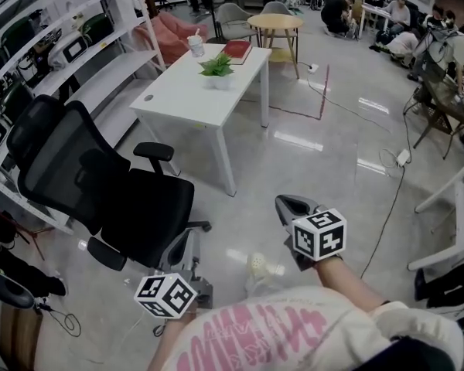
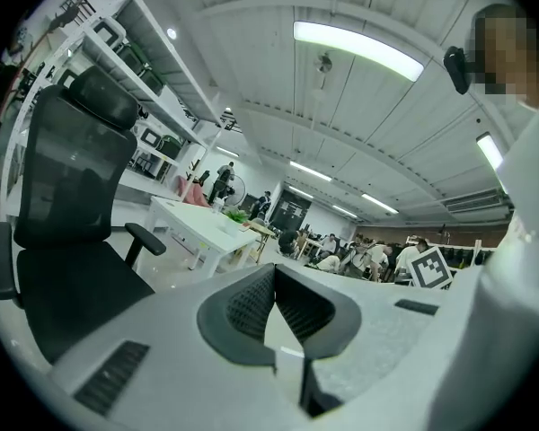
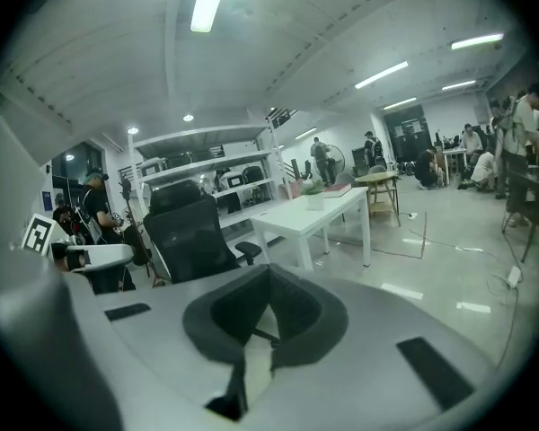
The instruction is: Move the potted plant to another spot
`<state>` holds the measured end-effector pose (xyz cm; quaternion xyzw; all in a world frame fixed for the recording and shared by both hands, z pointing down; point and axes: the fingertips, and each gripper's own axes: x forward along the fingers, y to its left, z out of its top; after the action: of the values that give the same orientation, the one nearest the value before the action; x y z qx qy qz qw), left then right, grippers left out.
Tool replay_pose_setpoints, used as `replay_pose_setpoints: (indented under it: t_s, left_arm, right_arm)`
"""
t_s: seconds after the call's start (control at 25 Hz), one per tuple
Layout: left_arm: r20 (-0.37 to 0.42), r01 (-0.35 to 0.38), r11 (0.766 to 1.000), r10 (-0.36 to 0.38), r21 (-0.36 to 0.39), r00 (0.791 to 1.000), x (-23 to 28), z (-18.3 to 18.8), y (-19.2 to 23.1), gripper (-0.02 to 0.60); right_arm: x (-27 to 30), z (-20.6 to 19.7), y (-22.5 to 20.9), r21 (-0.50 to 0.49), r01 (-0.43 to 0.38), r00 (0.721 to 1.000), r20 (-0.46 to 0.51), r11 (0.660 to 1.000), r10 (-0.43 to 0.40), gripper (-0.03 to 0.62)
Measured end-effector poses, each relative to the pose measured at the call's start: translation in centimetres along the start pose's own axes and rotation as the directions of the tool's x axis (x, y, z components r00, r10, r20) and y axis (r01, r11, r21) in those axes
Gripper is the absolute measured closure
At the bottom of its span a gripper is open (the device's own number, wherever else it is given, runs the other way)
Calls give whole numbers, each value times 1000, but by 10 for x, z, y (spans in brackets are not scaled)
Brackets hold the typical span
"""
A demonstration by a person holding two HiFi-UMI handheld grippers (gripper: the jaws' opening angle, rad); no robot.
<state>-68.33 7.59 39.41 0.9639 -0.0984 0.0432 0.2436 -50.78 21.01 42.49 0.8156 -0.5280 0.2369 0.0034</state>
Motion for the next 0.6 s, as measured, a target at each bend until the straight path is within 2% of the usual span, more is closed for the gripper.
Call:
replay_pose_setpoints:
  t_s: [0.24,0.4,0.6]
  left_arm:
    - [19,-7,1000,7,-7,1000,55,39,19,578]
    - [49,-4,1000,3,17,999,94,75,30,578]
    - [71,-4,1000,4,-4,997,144,100,51,578]
  right_arm:
    - [52,43,-28,-3,-12,1000,-12,1000,12,588]
    - [86,81,-40,21,-46,999,10,999,46,588]
    - [131,116,-57,-2,-54,998,27,999,54,588]
